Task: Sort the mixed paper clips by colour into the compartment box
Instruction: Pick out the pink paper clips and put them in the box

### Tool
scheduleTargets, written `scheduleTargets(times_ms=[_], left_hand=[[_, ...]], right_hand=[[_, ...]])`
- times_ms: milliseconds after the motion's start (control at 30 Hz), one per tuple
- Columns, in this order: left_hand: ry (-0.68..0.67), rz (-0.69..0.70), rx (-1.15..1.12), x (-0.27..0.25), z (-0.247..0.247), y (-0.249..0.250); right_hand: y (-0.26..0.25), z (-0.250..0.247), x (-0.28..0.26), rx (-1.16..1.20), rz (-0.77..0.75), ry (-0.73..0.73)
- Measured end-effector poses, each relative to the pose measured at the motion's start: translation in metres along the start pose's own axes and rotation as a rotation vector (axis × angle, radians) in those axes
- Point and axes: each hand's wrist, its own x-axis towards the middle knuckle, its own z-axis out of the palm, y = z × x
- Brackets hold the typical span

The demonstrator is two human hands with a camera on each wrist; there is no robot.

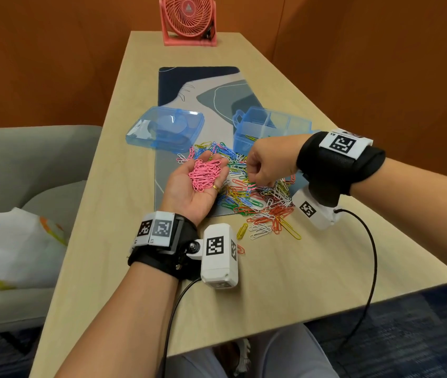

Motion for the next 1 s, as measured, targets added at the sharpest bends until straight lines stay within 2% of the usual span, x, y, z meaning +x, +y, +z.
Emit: scheduleTargets(times_ms=[200,467,700,1000], left_hand=[[0.006,0.003,0.005,0.0,0.0,0.0],[0.0,0.003,-0.005,0.001,-0.002,0.0],[0.014,0.013,0.002,-0.001,0.001,0.001],[0.021,0.014,-0.003,-0.002,0.001,0.002]], right_hand=[[0.001,-0.007,0.0,0.118,-0.015,0.042],[-0.001,-0.002,0.003,-0.051,-0.039,0.147],[-0.004,0.011,0.005,-0.03,-0.056,0.097],[-0.001,0.013,0.008,-0.052,-0.059,0.133]])
